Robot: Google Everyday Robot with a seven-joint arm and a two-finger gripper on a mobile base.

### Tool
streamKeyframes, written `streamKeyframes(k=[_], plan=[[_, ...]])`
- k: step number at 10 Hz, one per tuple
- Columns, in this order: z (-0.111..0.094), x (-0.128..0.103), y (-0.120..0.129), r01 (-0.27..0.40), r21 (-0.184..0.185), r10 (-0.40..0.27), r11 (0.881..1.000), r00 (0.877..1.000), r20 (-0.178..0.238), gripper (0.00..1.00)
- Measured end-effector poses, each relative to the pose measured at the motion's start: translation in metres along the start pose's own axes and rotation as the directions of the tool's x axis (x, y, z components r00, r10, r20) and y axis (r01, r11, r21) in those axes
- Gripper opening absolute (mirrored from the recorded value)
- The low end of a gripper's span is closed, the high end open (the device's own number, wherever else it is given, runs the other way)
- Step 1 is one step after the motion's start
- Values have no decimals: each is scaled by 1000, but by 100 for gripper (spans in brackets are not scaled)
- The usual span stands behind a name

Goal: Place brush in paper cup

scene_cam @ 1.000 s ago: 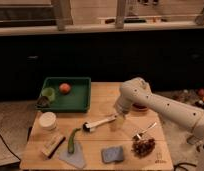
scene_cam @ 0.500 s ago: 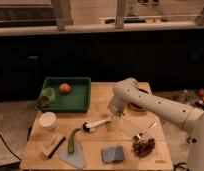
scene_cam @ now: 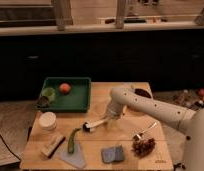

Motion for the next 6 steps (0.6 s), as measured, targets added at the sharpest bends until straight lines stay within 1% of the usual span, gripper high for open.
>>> streamKeyframes(k=[2, 3, 4, 6], plan=[[-1, -3, -1, 5, 4, -5, 1000, 1000, 7, 22], [-3, -4, -3, 8, 9, -8, 1000, 1000, 13, 8], [-5, -5, -5, 11, 12, -11, 1000, 1000, 16, 2], [-10, -7, -9, 21, 22, -22, 1000, 1000, 18, 0]])
